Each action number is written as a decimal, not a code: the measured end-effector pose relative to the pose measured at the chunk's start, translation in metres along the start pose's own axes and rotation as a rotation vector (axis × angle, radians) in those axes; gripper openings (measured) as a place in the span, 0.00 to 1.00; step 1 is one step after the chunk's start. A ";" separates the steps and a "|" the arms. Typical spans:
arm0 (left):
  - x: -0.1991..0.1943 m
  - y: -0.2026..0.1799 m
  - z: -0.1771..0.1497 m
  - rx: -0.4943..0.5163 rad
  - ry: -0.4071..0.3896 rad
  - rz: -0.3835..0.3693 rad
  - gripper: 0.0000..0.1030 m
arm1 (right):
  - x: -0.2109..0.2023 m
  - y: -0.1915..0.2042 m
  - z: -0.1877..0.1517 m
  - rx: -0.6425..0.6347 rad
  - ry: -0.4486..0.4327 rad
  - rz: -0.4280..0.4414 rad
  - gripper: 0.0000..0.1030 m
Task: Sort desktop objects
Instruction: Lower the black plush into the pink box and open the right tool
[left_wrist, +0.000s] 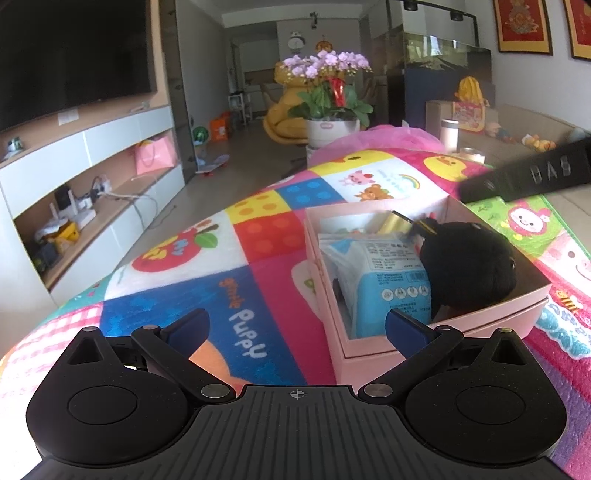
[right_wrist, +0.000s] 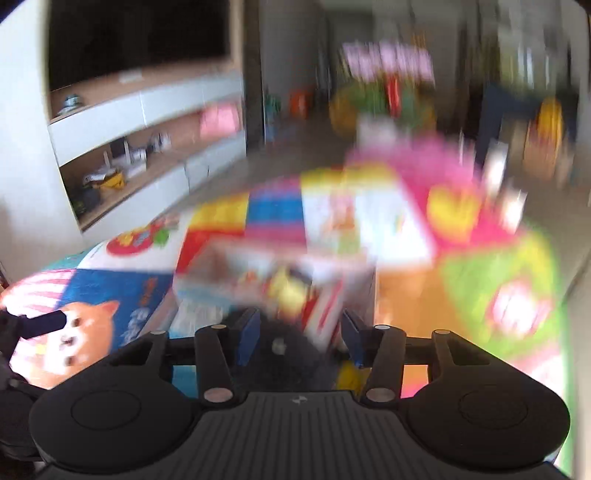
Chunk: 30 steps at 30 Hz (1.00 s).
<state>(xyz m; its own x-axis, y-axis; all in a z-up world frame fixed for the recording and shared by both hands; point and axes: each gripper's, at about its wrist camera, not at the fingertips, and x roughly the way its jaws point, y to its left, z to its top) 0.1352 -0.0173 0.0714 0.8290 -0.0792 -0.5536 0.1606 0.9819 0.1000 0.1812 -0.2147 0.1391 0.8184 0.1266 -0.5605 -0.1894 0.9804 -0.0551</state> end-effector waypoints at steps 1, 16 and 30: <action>0.000 0.001 -0.001 0.003 0.001 0.004 1.00 | 0.001 0.004 0.004 0.005 0.008 0.048 0.54; -0.003 0.031 -0.029 -0.061 0.062 0.025 1.00 | 0.100 0.018 0.027 0.078 0.229 0.113 0.41; -0.011 0.008 -0.033 -0.062 0.054 -0.087 1.00 | 0.032 0.008 -0.028 -0.402 0.013 0.022 0.83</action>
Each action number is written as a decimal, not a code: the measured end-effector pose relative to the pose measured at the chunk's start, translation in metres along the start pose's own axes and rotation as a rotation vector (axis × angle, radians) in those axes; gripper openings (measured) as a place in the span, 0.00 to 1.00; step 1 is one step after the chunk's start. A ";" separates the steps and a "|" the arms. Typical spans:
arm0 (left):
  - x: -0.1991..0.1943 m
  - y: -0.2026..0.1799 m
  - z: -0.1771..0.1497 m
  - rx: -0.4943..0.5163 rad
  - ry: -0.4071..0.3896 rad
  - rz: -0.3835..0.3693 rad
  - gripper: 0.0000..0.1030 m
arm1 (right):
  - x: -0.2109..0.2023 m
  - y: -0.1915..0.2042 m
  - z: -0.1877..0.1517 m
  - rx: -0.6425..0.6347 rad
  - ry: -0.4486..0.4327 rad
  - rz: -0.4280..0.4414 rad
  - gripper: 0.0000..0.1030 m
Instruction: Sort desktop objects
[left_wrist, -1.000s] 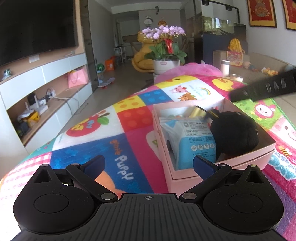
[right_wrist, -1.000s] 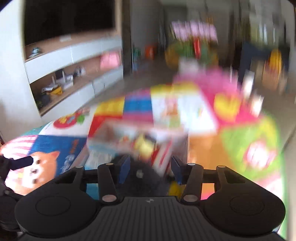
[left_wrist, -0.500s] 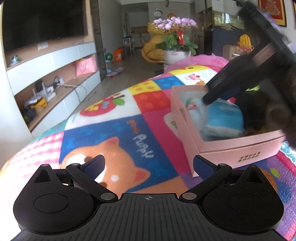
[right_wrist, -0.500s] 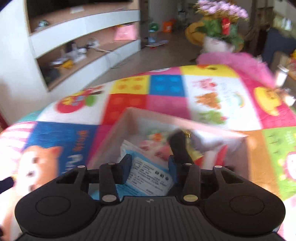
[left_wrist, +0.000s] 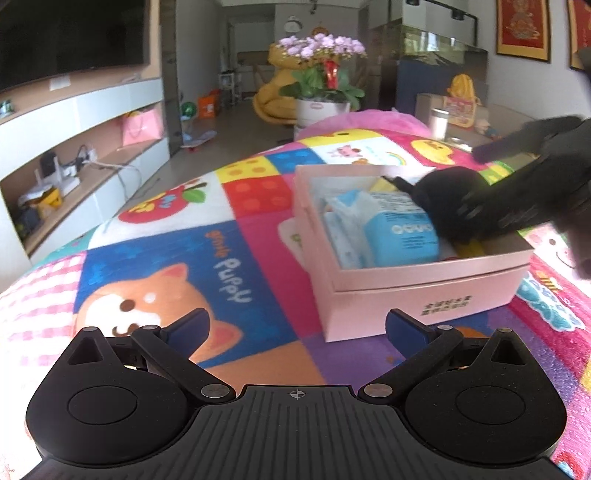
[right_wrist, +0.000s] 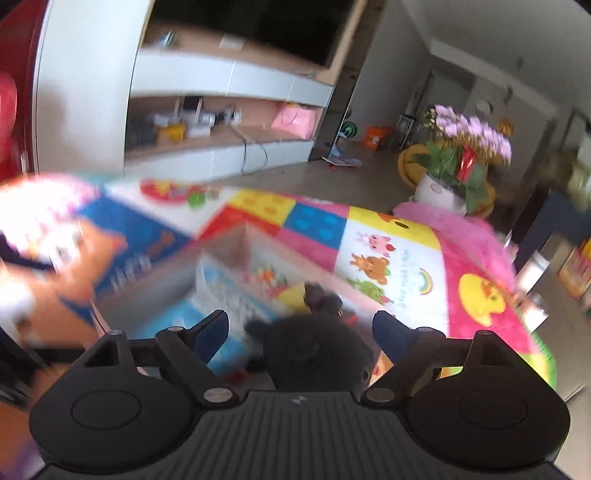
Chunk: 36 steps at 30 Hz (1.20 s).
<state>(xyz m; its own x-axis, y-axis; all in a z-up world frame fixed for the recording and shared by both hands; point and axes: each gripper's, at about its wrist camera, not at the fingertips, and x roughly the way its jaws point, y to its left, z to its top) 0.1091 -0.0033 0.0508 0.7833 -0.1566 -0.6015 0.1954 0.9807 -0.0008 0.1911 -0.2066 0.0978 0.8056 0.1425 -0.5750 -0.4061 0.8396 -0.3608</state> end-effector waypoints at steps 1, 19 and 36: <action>-0.001 -0.001 0.000 0.004 -0.001 -0.002 1.00 | 0.008 0.003 -0.001 -0.002 0.008 -0.015 0.83; 0.004 -0.004 0.000 -0.019 0.012 -0.068 1.00 | -0.018 -0.033 -0.021 0.542 0.048 0.136 0.81; 0.028 -0.021 0.002 0.000 0.006 -0.214 1.00 | 0.046 -0.071 -0.039 0.822 0.047 0.308 1.00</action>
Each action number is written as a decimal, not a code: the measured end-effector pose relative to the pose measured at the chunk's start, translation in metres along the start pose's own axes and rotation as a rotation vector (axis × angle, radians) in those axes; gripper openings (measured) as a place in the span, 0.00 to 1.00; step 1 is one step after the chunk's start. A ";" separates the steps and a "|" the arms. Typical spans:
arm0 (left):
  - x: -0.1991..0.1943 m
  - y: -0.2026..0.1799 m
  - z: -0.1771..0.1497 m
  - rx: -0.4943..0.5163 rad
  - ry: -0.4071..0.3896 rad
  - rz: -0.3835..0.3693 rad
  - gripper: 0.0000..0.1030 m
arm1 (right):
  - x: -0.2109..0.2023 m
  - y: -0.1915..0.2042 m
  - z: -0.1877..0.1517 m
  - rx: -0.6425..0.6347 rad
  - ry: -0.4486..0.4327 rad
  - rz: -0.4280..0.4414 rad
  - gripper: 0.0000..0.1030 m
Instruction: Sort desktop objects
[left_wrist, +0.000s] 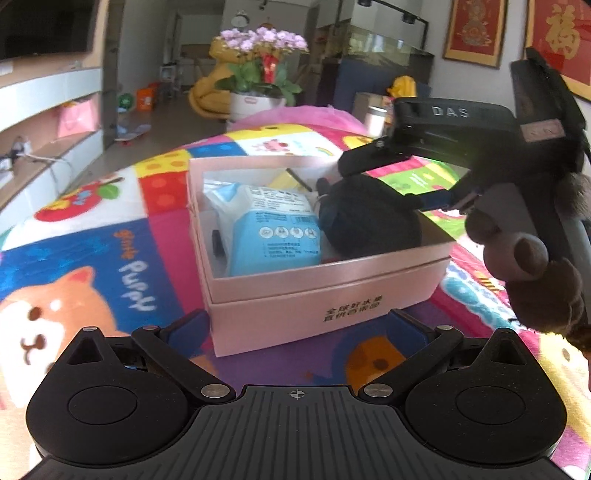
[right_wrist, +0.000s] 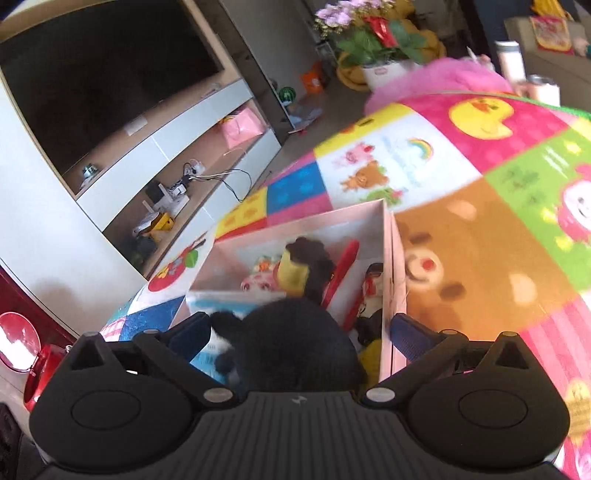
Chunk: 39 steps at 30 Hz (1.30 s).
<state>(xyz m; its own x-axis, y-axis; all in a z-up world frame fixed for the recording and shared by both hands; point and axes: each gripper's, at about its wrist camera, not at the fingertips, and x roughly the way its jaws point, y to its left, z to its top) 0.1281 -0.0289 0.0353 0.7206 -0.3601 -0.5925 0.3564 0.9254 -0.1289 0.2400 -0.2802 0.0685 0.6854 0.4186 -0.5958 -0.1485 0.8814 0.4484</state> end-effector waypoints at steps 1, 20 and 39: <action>0.000 0.003 0.000 -0.005 -0.001 0.017 1.00 | 0.006 0.001 0.002 0.000 0.007 0.016 1.00; -0.107 0.000 -0.062 -0.101 0.035 0.237 1.00 | -0.123 0.036 -0.155 -0.160 0.008 -0.078 1.00; -0.044 -0.012 -0.064 -0.170 0.029 0.431 1.00 | -0.055 0.039 -0.161 -0.360 -0.005 -0.283 1.00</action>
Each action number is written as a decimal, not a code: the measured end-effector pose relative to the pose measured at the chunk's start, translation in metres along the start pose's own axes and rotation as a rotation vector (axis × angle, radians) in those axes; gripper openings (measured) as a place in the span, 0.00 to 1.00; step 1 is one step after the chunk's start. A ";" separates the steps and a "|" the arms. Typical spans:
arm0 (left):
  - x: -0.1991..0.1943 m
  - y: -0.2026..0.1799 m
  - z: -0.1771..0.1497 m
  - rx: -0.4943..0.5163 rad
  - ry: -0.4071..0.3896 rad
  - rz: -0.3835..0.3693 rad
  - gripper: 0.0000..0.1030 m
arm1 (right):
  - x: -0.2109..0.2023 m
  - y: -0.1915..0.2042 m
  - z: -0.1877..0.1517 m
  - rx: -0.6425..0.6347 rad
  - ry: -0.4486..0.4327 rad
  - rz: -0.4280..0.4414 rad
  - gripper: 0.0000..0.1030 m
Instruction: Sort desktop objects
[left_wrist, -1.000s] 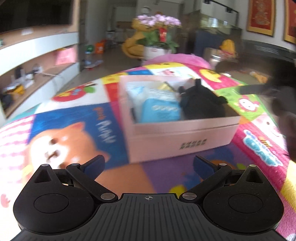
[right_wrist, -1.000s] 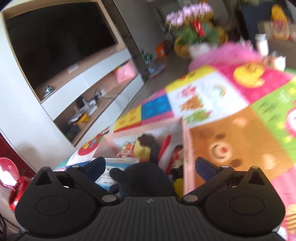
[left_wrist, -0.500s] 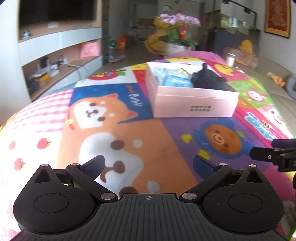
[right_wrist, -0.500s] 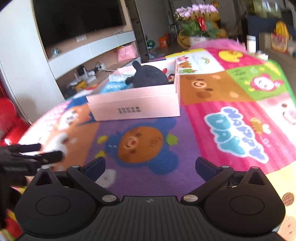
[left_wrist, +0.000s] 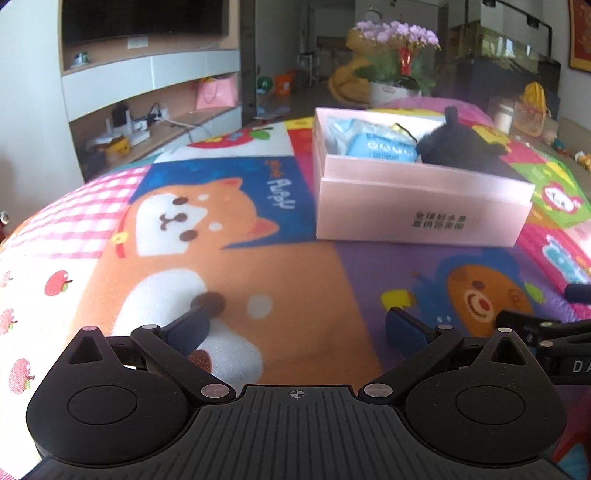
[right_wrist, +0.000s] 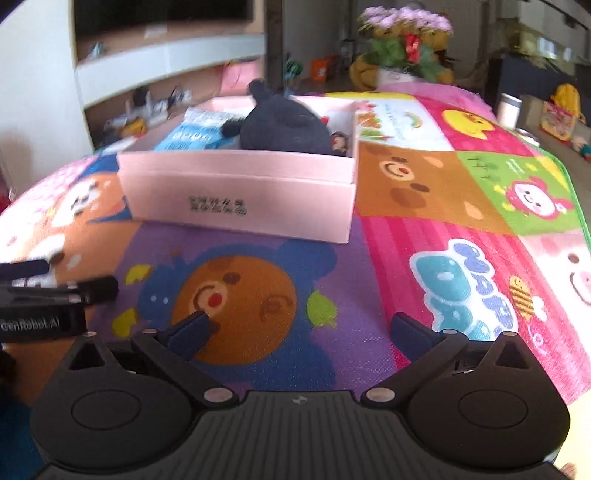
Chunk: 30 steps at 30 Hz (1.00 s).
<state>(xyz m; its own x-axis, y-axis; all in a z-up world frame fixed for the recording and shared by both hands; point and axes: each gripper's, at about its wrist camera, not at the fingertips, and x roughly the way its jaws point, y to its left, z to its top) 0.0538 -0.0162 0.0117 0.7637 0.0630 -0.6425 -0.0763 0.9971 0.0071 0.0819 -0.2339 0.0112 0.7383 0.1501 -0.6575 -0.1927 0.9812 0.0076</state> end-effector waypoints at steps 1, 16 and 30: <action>0.000 0.000 -0.001 0.002 -0.001 0.002 1.00 | 0.000 0.000 -0.001 0.006 -0.007 -0.001 1.00; -0.001 0.000 -0.001 0.002 0.002 0.001 1.00 | -0.001 0.003 -0.001 0.005 -0.015 -0.007 1.00; -0.001 0.000 -0.001 0.001 0.002 0.001 1.00 | 0.000 0.004 -0.002 0.005 -0.015 -0.007 1.00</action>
<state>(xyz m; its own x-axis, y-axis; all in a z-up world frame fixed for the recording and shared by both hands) 0.0524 -0.0160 0.0118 0.7624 0.0637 -0.6440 -0.0759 0.9971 0.0087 0.0799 -0.2306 0.0102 0.7496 0.1449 -0.6458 -0.1842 0.9829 0.0067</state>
